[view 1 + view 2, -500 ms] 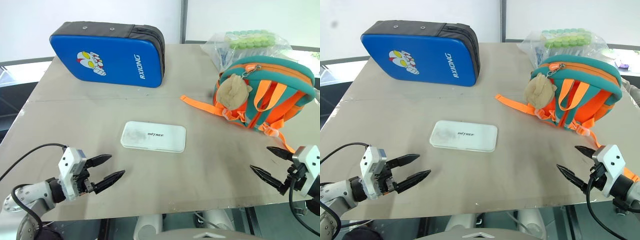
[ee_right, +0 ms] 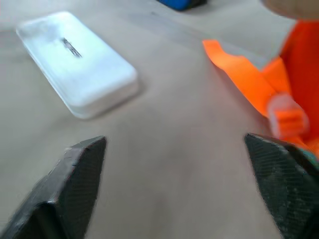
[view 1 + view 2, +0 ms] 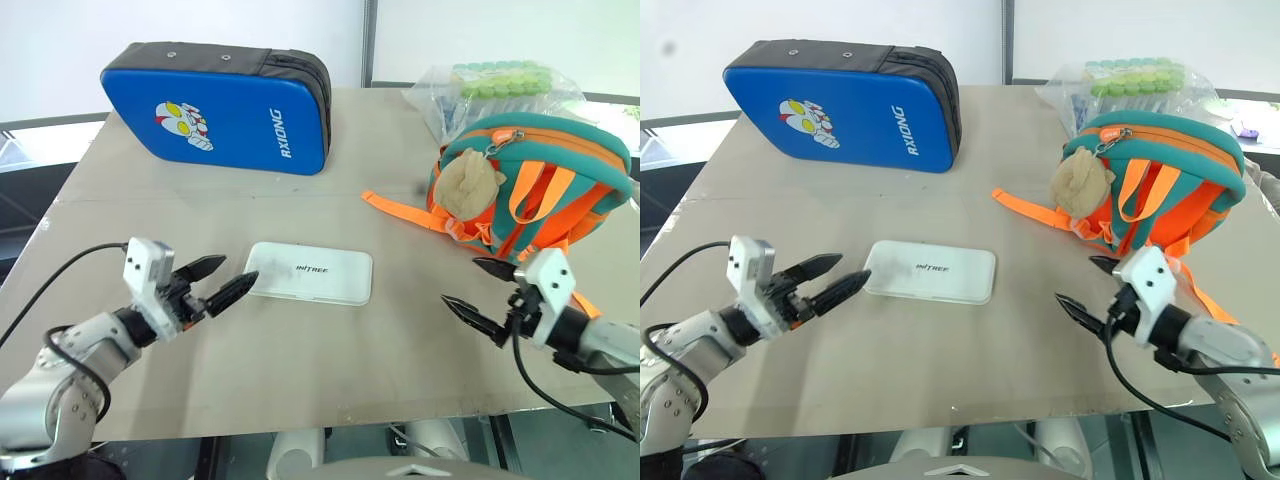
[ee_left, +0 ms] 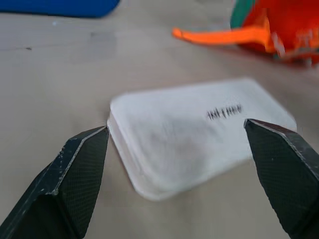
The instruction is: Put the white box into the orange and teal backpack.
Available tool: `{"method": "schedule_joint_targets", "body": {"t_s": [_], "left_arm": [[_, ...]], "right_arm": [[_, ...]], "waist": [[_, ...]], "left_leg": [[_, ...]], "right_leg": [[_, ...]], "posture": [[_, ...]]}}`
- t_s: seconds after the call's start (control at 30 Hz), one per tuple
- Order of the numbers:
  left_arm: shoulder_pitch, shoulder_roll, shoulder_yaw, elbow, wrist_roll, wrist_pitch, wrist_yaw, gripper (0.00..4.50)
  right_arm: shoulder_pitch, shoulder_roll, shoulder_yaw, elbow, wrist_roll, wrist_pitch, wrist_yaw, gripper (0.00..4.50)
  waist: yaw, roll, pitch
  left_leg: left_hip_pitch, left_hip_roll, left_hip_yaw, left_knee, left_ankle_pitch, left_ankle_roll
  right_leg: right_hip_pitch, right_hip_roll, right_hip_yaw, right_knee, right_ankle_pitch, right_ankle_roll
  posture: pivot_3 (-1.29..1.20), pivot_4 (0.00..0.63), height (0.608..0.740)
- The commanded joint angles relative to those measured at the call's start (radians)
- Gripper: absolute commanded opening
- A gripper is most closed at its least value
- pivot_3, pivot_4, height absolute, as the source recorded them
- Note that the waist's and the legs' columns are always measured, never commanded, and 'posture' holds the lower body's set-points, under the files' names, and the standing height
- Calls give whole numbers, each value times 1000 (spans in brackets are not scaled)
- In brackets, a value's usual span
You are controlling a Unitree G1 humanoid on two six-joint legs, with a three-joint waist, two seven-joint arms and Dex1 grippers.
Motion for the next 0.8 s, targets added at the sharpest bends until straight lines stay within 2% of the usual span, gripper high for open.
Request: {"method": "schedule_joint_targets", "body": {"t_s": [0.03, 0.2, 0.27, 0.37, 0.53, 0.57, 0.63, 0.8], "left_arm": [[-73, 14, 47, 9, -106, 139, 109, 3101], [-194, 121, -15, 141, -40, 290, 190, 815], [-211, 150, -68, 153, 9, 279, 176, 43], [-250, 164, -128, 186, 63, 292, 192, 43], [-227, 221, -221, 167, 107, 270, 73, 43], [-224, 229, -234, 162, 114, 258, 51, 43], [-227, 230, -248, 100, 43, 296, -17, 43], [-181, 214, -261, -26, 1, 353, -36, 43]], "right_arm": [[-76, 17, 88, 0, -14, 64, -57, 2535], [-296, 66, 341, 165, -157, 106, -99, 156], [-361, 83, 411, 220, -203, 112, -99, 0], [-449, 139, 503, 312, -257, 104, -95, 0], [-527, 171, 600, 399, -316, 104, -55, 0], [-533, 171, 607, 405, -322, 103, -47, 0], [-530, 167, 588, 391, -310, 97, -27, 0], [-490, 50, 529, 350, -320, 78, 40, 0]], "waist": [[-1, 0, 0], [-9, -1, 0], [-8, -1, 1], [-3, -1, 0], [-4, -1, 0], [-5, -1, 1], [-3, -1, 0], [1, -1, 0]], "left_leg": [[0, 0, 0, 0, 0, 0], [2, -1, 1, 0, 0, 0], [2, 0, 1, 0, 0, 0], [1, -1, 2, 0, 0, 0], [-1, 0, 1, 0, 0, 0], [-1, -1, 1, 0, 0, 0], [-1, -1, 1, 0, 0, 0], [-1, -1, 1, 0, 0, 0]], "right_leg": [[0, 0, 0, 0, 0, 0], [0, 3, 0, 3, 0, 0], [-1, 4, 0, 3, 0, 0], [-1, 4, -1, 5, 0, -1], [-2, 3, -1, 4, 1, 0], [-2, 2, -1, 4, 1, 0], [-3, 2, 0, 4, 1, -1], [-2, -1, -1, 4, 0, -1]], "posture": [[0, 150, 740], [0, 150, 740], [0, 150, 740], [0, 150, 740], [0, 150, 740], [0, 150, 740], [0, 150, 740], [0, 150, 740]]}}
